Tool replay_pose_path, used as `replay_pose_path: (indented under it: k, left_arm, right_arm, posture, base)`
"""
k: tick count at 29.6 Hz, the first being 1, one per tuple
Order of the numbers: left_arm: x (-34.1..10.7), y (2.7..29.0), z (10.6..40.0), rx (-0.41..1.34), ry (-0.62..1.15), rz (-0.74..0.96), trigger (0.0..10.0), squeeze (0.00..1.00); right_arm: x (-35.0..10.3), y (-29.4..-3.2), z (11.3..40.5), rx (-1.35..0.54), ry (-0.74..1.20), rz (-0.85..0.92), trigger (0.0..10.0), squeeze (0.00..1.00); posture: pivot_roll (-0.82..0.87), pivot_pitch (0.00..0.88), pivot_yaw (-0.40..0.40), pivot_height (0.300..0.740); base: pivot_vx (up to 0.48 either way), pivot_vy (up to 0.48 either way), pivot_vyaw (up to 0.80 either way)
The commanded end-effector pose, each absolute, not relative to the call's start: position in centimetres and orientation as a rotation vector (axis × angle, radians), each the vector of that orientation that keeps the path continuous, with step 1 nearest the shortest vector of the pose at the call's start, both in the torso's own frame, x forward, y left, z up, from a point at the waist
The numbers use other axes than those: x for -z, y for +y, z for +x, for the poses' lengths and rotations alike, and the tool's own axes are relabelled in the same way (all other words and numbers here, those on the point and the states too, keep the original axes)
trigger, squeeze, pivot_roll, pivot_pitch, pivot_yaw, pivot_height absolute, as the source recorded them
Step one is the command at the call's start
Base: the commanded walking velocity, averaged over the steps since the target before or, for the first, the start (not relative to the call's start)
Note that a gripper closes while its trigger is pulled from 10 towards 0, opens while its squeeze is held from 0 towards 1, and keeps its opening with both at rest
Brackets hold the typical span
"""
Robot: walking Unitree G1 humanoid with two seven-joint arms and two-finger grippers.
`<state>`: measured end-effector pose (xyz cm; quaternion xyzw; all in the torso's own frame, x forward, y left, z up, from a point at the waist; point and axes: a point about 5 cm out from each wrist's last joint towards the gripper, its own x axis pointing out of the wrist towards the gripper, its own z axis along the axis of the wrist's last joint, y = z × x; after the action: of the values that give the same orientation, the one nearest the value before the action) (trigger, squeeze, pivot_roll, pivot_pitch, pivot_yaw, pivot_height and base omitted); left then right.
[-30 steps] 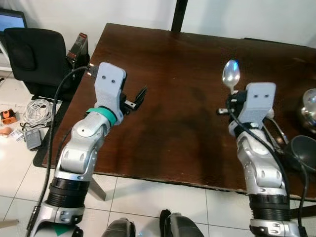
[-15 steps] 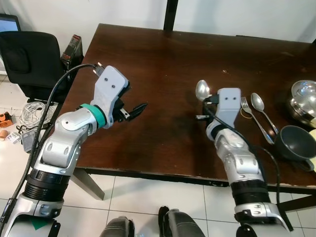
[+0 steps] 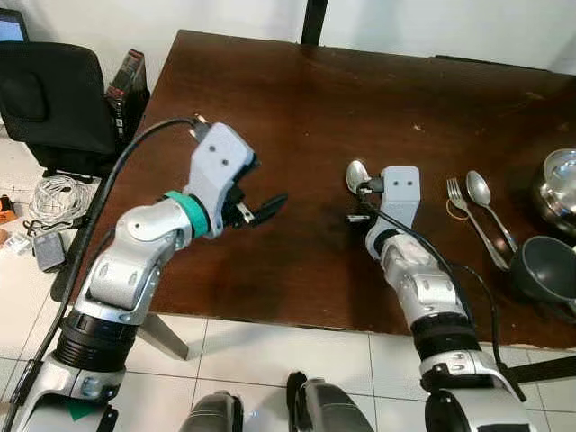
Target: Setting the table
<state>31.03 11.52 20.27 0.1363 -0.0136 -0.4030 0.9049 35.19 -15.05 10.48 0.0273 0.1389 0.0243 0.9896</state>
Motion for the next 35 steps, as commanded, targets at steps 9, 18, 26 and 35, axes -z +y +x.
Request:
replay_pose_path:
  k: [9,18,26,35]
  left_arm:
    - [-19.0,12.3,30.2,0.886,0.041,0.316,10.0,0.00]
    - [-18.6,11.8,30.0,0.890,0.043,0.309,10.0,0.00]
    - [-18.7,11.8,30.0,0.891,0.040,0.308,10.0,0.00]
    - [-18.6,11.7,30.0,0.887,0.041,0.304,10.0,0.00]
  right_arm:
    - [-9.7,-14.0,34.6,-0.035,0.318,0.155,10.0,0.00]
    - [-10.1,-13.7,33.5,-0.028,0.308,0.170,10.0,0.00]
    - [-9.9,-14.4,33.5,0.034,0.323,0.202,10.0,0.00]
    - [-10.9,-14.1,33.2,-0.005,0.278,0.199,10.0,1.00]
  posture:
    - [0.05,0.095,-0.025,0.740]
    - [0.04,0.095,-0.022,0.740]
    - [0.05,0.098,-0.021,0.740]
    - [0.04,0.103,-0.021,0.740]
  base:
    - [0.000,0.000,0.00]
    - [0.000,0.000,0.00]
    - [0.000,0.000,0.00]
    - [0.000,0.000,0.00]
